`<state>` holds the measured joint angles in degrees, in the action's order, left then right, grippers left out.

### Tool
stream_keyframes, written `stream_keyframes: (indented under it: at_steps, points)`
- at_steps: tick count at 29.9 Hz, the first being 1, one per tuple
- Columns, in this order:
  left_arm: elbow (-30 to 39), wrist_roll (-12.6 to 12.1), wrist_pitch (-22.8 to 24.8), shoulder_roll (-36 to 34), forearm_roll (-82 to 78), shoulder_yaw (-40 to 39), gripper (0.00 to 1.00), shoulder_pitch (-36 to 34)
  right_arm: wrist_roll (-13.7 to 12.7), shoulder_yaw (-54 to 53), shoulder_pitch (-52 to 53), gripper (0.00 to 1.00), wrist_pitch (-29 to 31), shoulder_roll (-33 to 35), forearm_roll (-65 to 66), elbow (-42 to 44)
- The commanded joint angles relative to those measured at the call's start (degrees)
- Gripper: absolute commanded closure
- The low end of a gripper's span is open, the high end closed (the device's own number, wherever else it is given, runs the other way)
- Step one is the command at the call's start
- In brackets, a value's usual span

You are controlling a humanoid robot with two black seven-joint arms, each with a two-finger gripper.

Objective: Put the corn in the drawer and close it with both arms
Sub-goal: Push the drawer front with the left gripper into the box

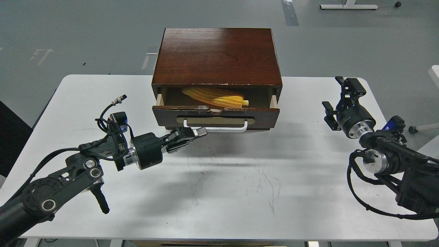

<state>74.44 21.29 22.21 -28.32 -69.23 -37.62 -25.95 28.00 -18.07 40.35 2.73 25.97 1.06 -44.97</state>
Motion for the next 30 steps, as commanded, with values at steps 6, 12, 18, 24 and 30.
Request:
stream_keyframes:
  at_steps: [6,12,18,24,30]
  points:
    - [-3.51,-0.02,0.03,1.77,0.06,-0.09,1.00,-1.82,0.00,-0.03,-0.18,0.03,-0.10,0.05,0.00,-0.03]
    - [-5.97,0.07,0.11,2.92,0.06,0.00,1.00,-3.40,0.00,-0.03,-0.18,0.03,-0.10,0.05,0.00,-0.03]
    - [-8.08,0.07,-0.06,3.01,1.55,-0.09,1.00,-4.28,0.00,-0.03,-0.53,0.03,-0.10,0.05,0.00,-0.03]
    - [-11.15,0.16,-1.12,3.80,3.23,0.00,1.00,-6.30,0.00,-0.03,-0.97,0.03,-0.18,0.05,0.09,-0.12]
    - [-13.53,0.33,-1.03,4.24,3.58,0.00,1.00,-7.18,0.00,-0.03,-1.06,0.03,-0.18,0.05,0.00,-0.12]
